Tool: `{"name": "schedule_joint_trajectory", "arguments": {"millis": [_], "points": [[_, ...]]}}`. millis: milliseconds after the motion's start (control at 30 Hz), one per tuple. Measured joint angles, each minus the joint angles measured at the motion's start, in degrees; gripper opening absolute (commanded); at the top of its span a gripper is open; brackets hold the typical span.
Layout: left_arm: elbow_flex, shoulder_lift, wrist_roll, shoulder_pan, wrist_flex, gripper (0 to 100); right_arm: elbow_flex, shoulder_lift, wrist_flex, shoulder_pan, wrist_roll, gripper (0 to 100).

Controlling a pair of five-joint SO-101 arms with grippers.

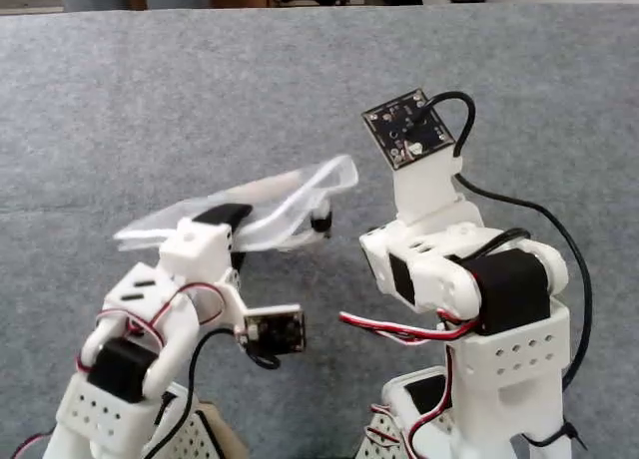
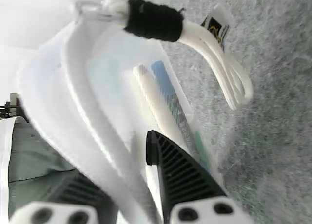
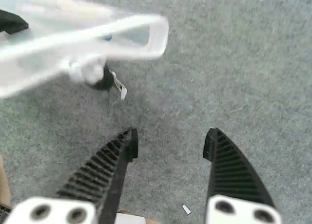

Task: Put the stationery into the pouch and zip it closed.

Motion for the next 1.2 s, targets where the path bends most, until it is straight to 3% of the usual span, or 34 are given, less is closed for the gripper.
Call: {"name": "schedule_joint_trajectory", "arguments": {"millis": [267, 767, 1200], "points": [[10.55, -17.05, 1.05, -2.55, -0.09, 3, 0.35, 0.00, 0.00, 0.00, 1.49, 23.7], [6.86, -17.32, 12.13, -3.16, -0.09, 3, 1.93, 0.00, 0.00, 0.00, 4.84, 23.7], [5.63, -17.32, 12.57, 0.79, -5.01, 3, 4.75, 0.00, 0.00, -2.55, 4.84, 23.8]]}}
